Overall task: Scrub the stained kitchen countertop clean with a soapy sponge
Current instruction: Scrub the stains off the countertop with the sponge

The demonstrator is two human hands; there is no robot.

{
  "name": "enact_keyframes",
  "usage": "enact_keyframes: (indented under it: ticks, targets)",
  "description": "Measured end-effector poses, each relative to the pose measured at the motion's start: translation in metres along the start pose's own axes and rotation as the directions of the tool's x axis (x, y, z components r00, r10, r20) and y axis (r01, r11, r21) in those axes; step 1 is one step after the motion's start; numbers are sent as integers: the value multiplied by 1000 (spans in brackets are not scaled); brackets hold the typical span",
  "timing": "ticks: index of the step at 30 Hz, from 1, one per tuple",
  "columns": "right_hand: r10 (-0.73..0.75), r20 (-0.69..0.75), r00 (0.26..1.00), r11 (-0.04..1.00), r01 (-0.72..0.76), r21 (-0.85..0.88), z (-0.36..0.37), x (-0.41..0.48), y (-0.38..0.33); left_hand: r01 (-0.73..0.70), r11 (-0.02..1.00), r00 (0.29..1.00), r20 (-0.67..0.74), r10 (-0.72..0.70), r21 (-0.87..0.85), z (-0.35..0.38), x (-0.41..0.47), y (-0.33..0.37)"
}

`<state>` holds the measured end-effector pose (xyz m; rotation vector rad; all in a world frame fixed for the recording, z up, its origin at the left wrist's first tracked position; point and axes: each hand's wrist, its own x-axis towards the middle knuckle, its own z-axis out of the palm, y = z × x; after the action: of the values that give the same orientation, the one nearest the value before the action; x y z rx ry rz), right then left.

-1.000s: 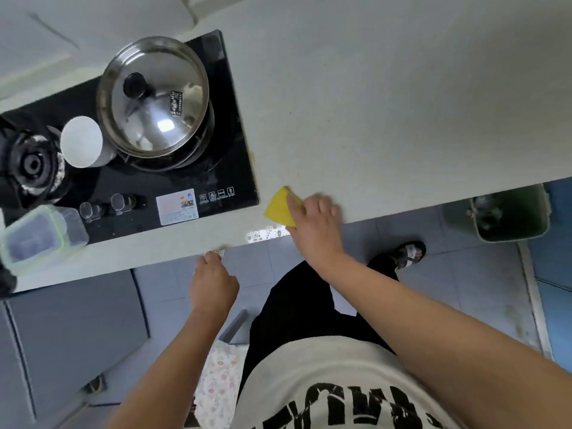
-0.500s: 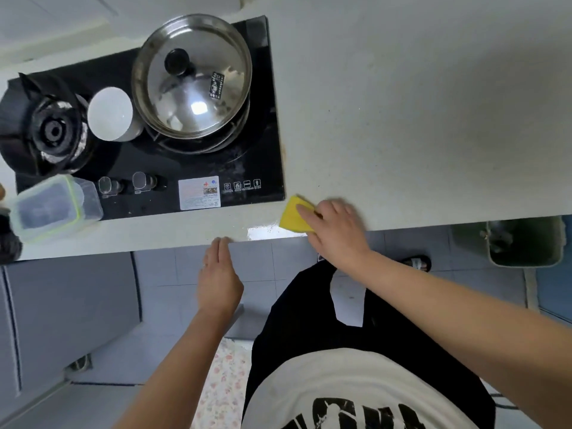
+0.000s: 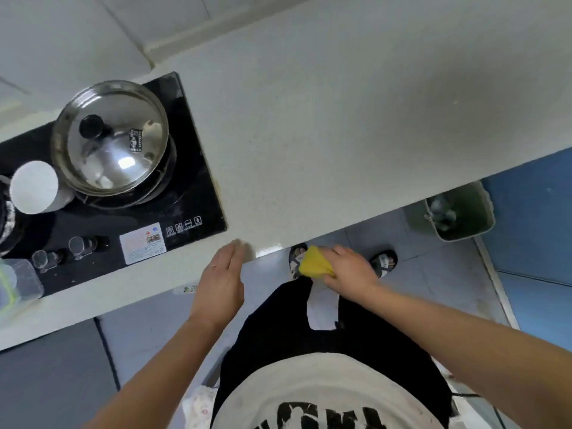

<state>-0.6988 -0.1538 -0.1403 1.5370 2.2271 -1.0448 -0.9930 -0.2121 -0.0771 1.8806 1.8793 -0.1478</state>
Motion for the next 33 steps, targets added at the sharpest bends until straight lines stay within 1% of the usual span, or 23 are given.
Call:
enact_keyframes:
  ticks: [1,2,3,4,5,6,7,8,10,12,14,16,18,20,22,23,25,27,28,29,31,32,33]
  targets:
    - [237,25,971,953,-238,187,-13,-8,20,-69,997,998,3,69,17,-2,13,13]
    - [452,77,889,799,-442,409,-24,-14,35,-133,991,991,25,133,30,-3,25,25]
    - [605,200,771,519,-572,635,-35,-18,41,-190,981,982,35,188,50,-4,35,37]
    - [639,385,666,153,-601,784,-42,-20,46,-251,966,967,65,247,63,-6,49,53]
    - [546,572,612,-183,-579,794,-44,-16,41,-289,955,956,72,284,74,-6,56,61]
    - [435,668,603,-413,-526,744,-44,-14,39,-338,937,939,98,330,89,-9,68,76]
    - [349,697,626,-511,-497,702,-41,-9,30,-377,921,923,122,365,96,-10,75,88]
    - [289,685,669,-567,-457,685,-39,-7,21,-410,905,908,139,395,110,-12,83,102]
    - [204,626,753,-647,-376,663,-41,1,-1,-447,883,889,177,422,141,-17,98,124]
    - [192,577,794,-730,-278,625,-49,5,-10,-479,858,870,229,436,186,-21,110,145]
    - [210,557,803,-764,-221,606,-56,8,-2,-501,839,855,268,444,212,-21,121,160]
    - [278,540,794,-773,-149,616,-61,12,19,-517,823,844,299,445,234,-19,129,169]
    - [380,515,769,-764,-53,643,-69,13,52,-533,808,830,337,444,251,-18,135,178]
    - [496,475,727,-725,46,687,-81,14,88,-554,789,814,370,447,267,-17,139,185]
    - [594,446,670,-676,114,728,-90,17,118,-573,768,800,395,451,285,-18,143,193]
    - [627,439,644,-640,105,761,-92,20,126,-578,761,798,399,451,295,-19,145,197]
    - [650,421,633,-578,51,814,-91,26,124,-585,749,793,409,451,309,-19,149,203]
    - [644,406,649,-522,-16,853,-84,27,103,-592,741,790,410,456,316,-19,154,210]
    - [626,408,664,-510,-47,859,-80,25,90,-595,738,788,410,460,317,-20,156,215]
    - [587,429,686,-527,-78,846,-76,23,78,-596,737,788,410,459,320,-22,157,220]
    - [498,485,718,-628,-87,773,-73,20,69,-596,731,789,410,457,331,-24,162,232]
    - [473,494,729,-671,-65,739,-74,20,70,-594,729,791,409,455,339,-25,164,237]
    - [471,493,732,-690,-42,723,-79,20,76,-591,727,794,408,450,348,-27,166,241]
